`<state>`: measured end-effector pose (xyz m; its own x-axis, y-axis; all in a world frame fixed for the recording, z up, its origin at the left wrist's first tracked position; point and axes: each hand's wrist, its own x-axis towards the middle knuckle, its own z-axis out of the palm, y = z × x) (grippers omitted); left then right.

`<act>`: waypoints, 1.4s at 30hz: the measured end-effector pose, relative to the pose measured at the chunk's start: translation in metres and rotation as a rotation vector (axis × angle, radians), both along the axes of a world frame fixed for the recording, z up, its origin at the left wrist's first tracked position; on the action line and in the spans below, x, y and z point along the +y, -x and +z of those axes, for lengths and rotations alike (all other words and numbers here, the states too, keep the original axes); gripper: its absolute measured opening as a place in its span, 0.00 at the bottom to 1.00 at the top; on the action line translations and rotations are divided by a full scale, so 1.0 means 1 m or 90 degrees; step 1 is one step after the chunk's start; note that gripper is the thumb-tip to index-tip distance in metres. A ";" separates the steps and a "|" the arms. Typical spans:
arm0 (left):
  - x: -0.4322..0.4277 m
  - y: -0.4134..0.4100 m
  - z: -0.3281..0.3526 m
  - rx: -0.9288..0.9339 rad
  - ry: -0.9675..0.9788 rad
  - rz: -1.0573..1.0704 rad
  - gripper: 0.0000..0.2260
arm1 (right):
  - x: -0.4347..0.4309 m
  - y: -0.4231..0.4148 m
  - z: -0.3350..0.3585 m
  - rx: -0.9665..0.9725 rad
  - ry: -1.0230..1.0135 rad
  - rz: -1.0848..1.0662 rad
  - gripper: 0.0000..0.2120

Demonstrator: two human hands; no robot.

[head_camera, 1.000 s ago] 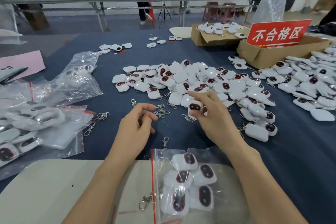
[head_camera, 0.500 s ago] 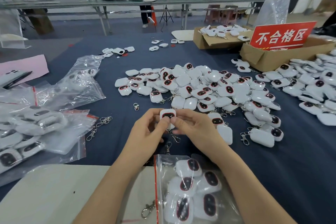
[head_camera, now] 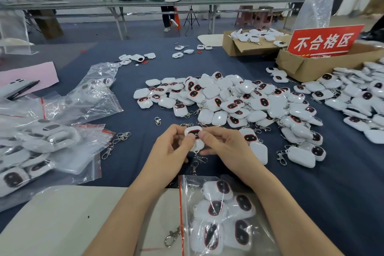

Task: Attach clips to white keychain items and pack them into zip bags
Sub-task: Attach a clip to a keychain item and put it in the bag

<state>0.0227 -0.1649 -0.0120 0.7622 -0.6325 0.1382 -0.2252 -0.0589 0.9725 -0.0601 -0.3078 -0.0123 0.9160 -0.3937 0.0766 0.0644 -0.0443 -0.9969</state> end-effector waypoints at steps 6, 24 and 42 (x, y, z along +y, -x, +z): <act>0.000 0.001 0.001 0.001 -0.003 0.001 0.03 | -0.002 0.000 -0.001 0.004 0.000 0.000 0.07; 0.001 0.001 0.000 0.011 0.010 -0.013 0.03 | -0.006 -0.004 -0.006 0.013 0.002 -0.008 0.06; 0.003 -0.001 -0.003 -0.011 -0.018 -0.037 0.09 | -0.006 -0.002 -0.007 -0.001 -0.002 0.018 0.05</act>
